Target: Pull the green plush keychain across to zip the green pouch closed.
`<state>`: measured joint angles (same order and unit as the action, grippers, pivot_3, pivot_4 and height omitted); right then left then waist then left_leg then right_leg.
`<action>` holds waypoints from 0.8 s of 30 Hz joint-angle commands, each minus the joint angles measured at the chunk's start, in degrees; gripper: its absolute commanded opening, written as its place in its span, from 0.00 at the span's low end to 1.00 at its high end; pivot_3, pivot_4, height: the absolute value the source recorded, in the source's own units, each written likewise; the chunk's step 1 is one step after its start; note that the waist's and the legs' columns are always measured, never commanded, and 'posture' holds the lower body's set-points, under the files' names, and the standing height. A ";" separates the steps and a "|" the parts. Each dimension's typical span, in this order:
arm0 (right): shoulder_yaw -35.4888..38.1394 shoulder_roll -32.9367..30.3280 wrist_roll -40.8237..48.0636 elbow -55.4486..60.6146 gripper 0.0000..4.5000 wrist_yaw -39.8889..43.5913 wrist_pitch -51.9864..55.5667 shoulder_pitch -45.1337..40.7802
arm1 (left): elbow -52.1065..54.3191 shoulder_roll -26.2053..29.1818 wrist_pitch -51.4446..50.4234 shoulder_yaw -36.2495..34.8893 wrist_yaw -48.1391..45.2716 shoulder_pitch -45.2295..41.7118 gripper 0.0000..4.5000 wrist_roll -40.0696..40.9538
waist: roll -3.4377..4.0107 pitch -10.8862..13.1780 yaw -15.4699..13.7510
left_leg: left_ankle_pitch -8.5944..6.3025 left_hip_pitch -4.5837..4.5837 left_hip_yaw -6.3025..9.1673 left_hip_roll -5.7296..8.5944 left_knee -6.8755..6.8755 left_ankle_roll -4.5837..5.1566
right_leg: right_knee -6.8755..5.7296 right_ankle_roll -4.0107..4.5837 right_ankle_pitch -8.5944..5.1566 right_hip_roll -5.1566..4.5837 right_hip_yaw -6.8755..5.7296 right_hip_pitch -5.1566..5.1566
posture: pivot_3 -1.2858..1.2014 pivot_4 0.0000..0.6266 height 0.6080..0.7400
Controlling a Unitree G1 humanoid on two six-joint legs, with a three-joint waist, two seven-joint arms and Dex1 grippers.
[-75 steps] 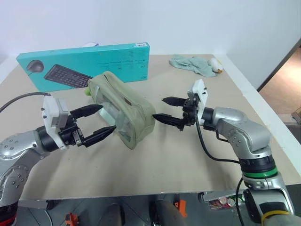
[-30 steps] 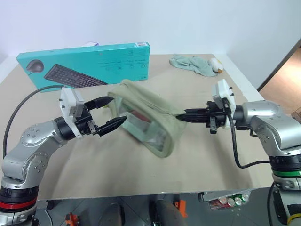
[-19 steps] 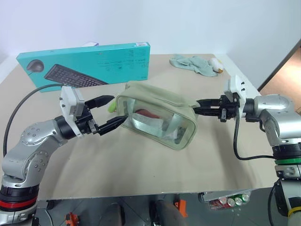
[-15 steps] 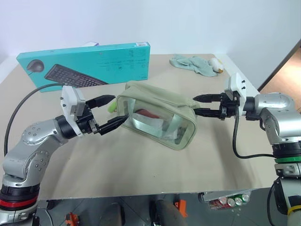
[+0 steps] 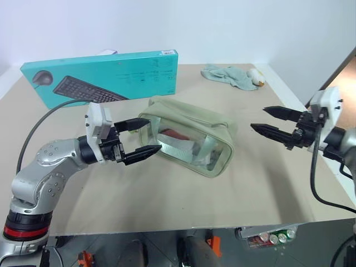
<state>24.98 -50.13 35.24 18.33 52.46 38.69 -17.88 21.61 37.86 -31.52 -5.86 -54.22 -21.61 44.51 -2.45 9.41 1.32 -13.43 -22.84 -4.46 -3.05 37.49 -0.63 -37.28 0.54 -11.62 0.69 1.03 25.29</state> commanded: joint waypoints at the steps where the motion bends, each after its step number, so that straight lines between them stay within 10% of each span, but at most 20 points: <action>1: 4.03 3.08 8.07 14.52 0.76 -8.83 6.25 2.83 | 1.15 1.59 -1.91 1.43 -4.57 -2.55 1.00 2.72 | -0.01 0.00 0.01 | 0.00 0.00 0.01 0.00 0.00 0.00 | -0.01 0.00 0.00 0.00 -0.01 0.00 | 0.52 0.24 1.00; 9: -5.35 12.19 10.86 26.60 0.76 -27.15 11.36 3.26 | -0.87 1.71 -3.18 4.43 -9.77 -6.33 1.00 2.21 | -0.01 0.00 0.00 | 0.08 0.20 0.02 -0.07 0.01 -0.05 | -0.11 0.08 0.06 0.13 0.02 -0.09 | 0.52 0.24 1.00; 21: -7.47 10.93 6.30 26.00 0.76 -26.32 7.41 13.22 | -1.94 0.71 -2.01 4.75 -9.75 -7.11 1.00 -0.06 | -0.02 0.00 -0.07 | 0.02 -0.11 0.06 0.12 0.01 0.07 | 0.01 -0.08 -0.05 -0.05 0.04 0.02 | 0.52 0.24 1.00; 24: -7.88 11.41 6.54 25.59 0.49 -26.48 7.06 12.69 | -2.01 0.60 -1.94 4.60 -9.51 -6.76 1.00 -0.44 | -0.01 0.00 -0.07 | 0.03 -0.05 0.09 0.10 0.01 0.06 | 0.00 -0.07 -0.03 0.01 0.04 0.00 | 0.52 0.24 1.00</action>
<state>16.96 -38.67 41.60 42.73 26.06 47.11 -4.62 19.00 38.65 -34.72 -0.34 -63.94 -27.91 44.10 -2.47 9.41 1.25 -13.40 -22.89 -4.35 -2.96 37.51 -0.56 -37.28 0.47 -11.65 0.72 1.07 25.28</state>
